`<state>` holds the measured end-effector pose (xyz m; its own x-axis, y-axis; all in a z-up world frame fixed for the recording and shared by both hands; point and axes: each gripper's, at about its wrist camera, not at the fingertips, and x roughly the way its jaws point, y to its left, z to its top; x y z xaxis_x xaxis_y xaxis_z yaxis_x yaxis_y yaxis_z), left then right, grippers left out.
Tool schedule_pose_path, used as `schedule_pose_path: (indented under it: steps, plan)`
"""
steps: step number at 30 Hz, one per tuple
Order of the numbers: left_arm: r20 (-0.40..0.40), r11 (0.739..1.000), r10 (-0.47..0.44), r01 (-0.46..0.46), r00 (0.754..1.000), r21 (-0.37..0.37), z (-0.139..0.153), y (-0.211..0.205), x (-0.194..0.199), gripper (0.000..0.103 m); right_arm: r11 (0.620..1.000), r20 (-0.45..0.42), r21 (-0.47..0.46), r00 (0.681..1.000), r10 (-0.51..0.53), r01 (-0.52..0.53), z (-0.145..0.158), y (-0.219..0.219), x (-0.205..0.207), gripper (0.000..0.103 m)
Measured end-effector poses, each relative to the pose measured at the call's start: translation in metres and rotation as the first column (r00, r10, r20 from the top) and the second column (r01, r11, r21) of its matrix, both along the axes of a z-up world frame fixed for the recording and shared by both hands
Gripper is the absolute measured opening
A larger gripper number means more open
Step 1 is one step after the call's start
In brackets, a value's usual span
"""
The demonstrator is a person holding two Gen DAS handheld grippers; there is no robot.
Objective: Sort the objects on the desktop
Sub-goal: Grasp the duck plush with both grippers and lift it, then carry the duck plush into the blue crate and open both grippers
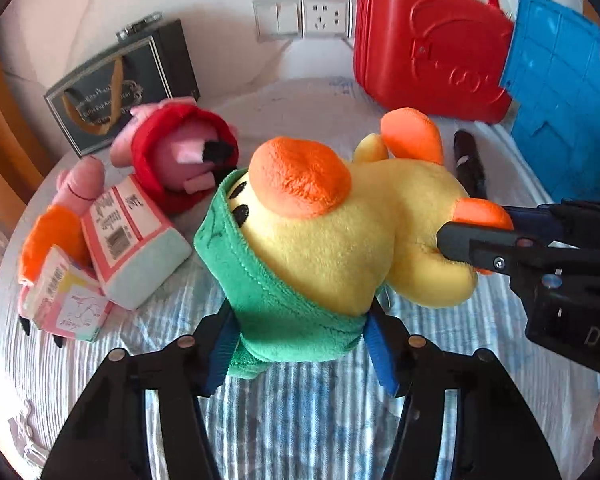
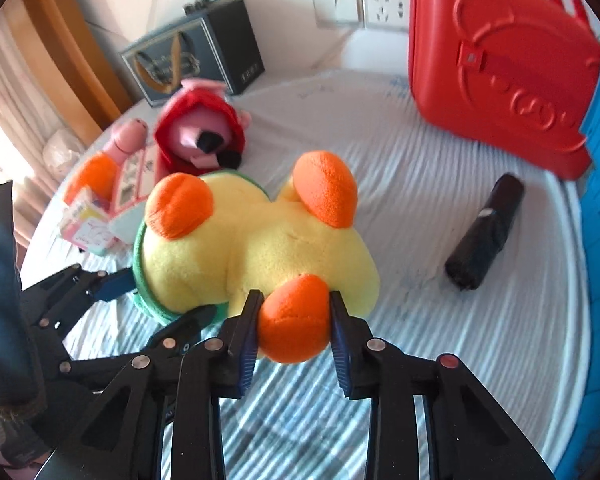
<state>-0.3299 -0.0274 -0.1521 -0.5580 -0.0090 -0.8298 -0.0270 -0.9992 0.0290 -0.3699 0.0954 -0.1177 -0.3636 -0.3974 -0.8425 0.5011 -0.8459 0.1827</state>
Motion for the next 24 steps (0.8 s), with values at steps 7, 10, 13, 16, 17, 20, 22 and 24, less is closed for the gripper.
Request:
schedule_pose_path:
  steps: [7, 10, 13, 16, 17, 20, 22, 24]
  plan:
    - [-0.185, 1.000, -0.002, 0.002, 0.983, 0.002, 0.077, 0.013, 0.040, 0.057, 0.999, -0.186, -0.051, 0.983, 0.001, -0.011, 0.078, 0.019, 0.043, 0.031]
    - [-0.266, 1.000, -0.021, 0.021, 0.964, -0.001, 0.110, 0.022, 0.062, 0.057, 0.997, -0.263, -0.076, 0.965, -0.019, -0.001, 0.113, 0.033, 0.068, 0.031]
    - [-0.340, 0.999, -0.044, 0.047, 0.939, 0.001, 0.142, 0.035, 0.082, 0.057, 0.997, -0.346, -0.079, 0.937, -0.044, 0.017, 0.148, 0.049, 0.095, 0.031]
    - [-0.406, 0.996, -0.075, 0.086, 0.911, 0.010, 0.173, 0.052, 0.099, 0.057, 0.996, -0.420, -0.069, 0.904, -0.077, 0.053, 0.183, 0.064, 0.118, 0.031]
    - [-0.428, 0.995, -0.088, 0.104, 0.899, 0.013, 0.184, 0.060, 0.103, 0.057, 0.995, -0.446, -0.065, 0.890, -0.092, 0.070, 0.195, 0.072, 0.127, 0.031]
    - [-0.477, 0.987, -0.129, 0.158, 0.869, 0.021, 0.211, 0.087, 0.109, 0.057, 0.991, -0.512, -0.053, 0.849, -0.134, 0.125, 0.226, 0.098, 0.147, 0.031]
    - [-0.498, 0.978, -0.165, 0.205, 0.851, 0.026, 0.228, 0.113, 0.108, 0.057, 0.984, -0.540, -0.040, 0.825, -0.167, 0.173, 0.246, 0.120, 0.155, 0.031]
    - [-0.517, 0.967, -0.198, 0.251, 0.832, 0.033, 0.243, 0.140, 0.106, 0.057, 0.976, -0.562, -0.028, 0.804, -0.193, 0.216, 0.260, 0.138, 0.159, 0.031]
